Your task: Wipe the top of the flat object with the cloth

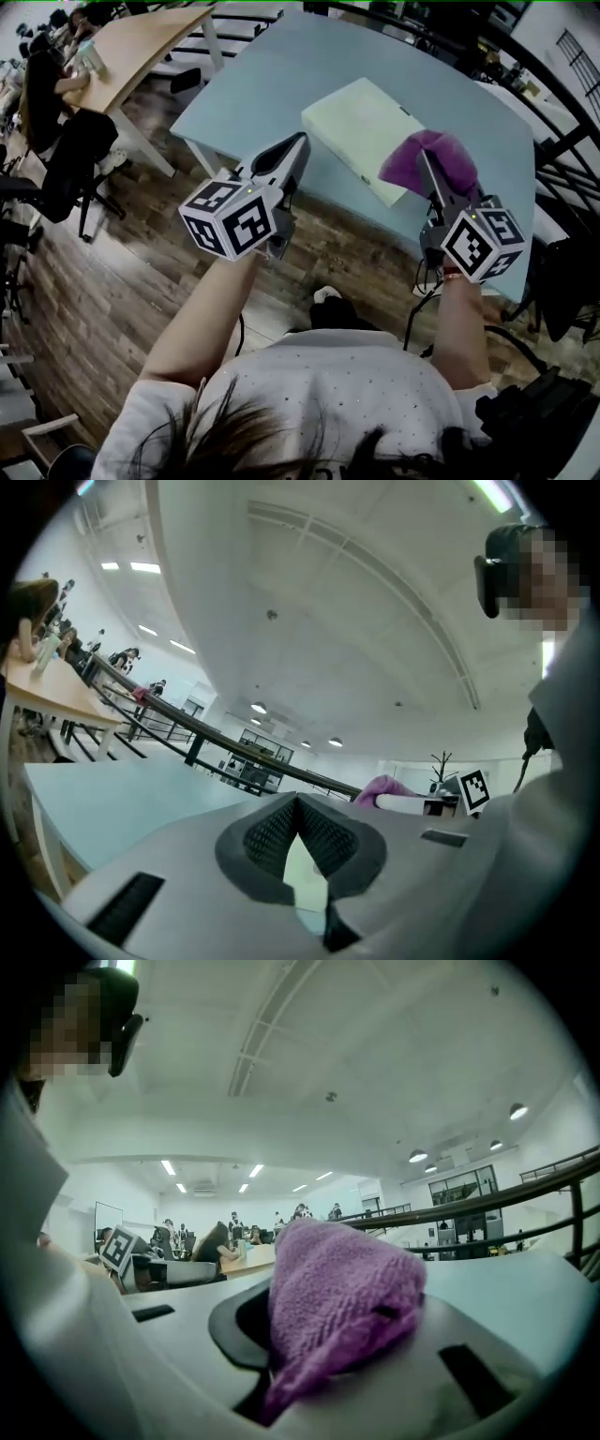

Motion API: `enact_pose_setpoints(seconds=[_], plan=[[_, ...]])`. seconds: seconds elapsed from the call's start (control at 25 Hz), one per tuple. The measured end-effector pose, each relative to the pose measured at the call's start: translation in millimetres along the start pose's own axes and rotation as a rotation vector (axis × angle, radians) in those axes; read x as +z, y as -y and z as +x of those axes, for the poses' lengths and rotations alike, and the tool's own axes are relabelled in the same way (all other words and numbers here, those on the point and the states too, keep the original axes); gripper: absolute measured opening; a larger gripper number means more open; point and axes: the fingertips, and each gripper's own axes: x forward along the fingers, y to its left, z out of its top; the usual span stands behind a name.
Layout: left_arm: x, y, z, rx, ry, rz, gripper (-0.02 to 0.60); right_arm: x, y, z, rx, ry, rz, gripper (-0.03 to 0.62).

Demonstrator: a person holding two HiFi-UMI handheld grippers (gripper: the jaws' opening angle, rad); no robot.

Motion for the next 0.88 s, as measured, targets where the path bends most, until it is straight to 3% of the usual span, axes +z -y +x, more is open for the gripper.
enact_pose_setpoints(seconds=[0.16, 0.36, 0.68, 0.88], plan=[[4.2, 23.2, -38.4, -0.059, -0.010, 0.033, 0.000, -3.2, -31.0, -25.8, -0.028, -0.021, 0.016, 0.034], [3.1, 38.5, -83.1, -0.078, 0.026, -0.007, 0.000, -13.1, -57.4, -65.0, -0.069, -0.030, 0.004, 0.034], [-9.7, 57.9, -109.4, -0.124, -0.001, -0.003, 0.000, -37.1, -80.6, -100.8, -0.124, -0.087, -0.036, 0.034], [-11.7, 56.2, -119.0, -0.114, 0.003, -0.039, 0.000, -47.4, -89.2, -112.3, -0.152, -0.132, -0.068, 0.034]])
